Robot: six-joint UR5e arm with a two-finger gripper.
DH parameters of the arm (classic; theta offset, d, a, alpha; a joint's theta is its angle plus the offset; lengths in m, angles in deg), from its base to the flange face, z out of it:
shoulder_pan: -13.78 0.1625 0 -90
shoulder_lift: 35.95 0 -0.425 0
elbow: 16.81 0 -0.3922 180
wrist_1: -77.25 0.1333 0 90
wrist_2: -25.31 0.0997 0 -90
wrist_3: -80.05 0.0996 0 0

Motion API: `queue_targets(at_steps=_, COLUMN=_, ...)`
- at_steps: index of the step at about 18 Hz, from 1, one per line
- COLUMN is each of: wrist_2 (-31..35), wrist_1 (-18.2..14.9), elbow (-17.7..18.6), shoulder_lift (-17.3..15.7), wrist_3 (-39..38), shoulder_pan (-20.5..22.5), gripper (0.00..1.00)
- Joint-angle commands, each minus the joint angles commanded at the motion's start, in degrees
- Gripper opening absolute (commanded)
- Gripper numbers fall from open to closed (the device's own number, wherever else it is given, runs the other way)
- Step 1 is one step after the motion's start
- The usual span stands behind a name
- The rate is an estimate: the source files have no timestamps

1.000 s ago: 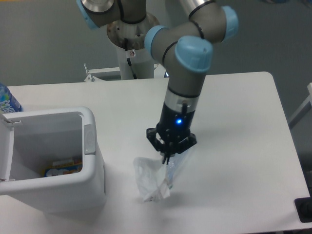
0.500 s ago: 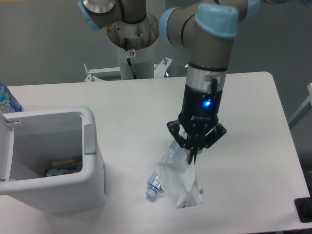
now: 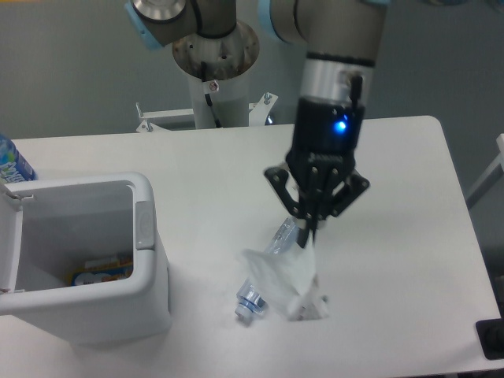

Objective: Place the trash in the trash can
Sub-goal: 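Carry the tissue over the trash bin and open the gripper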

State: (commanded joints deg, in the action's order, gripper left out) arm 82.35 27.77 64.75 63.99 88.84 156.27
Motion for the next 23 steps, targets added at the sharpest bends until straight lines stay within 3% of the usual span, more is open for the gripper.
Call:
queue_targets(at_steps=6, wrist_2=0.1, wrist_1=0.1, elbow=5.5, shoulder_lift=-4.1, wrist_3=0.1, shoulder_pan=-6.4, gripper=0.03)
queue_targets(at_steps=16, wrist_2=0.5, wrist_1=0.3, elbow=10.1, shoulder_lift=-3.9, wrist_3=1.2, shoulder_pan=-18.6, gripper=0.04)
queue_targets(at_steps=19, wrist_2=0.6, wrist_1=0.4, elbow=12.6, shoulder_lift=-4.0, wrist_3=7.3, shoulder_pan=-19.5, gripper=0.04)
queue_targets(at_steps=23, wrist_2=1.8, wrist_1=0.2, elbow=12.9, shoulder_lift=-3.4, wrist_3=12.5, shoulder_pan=-19.8, gripper=0.04)
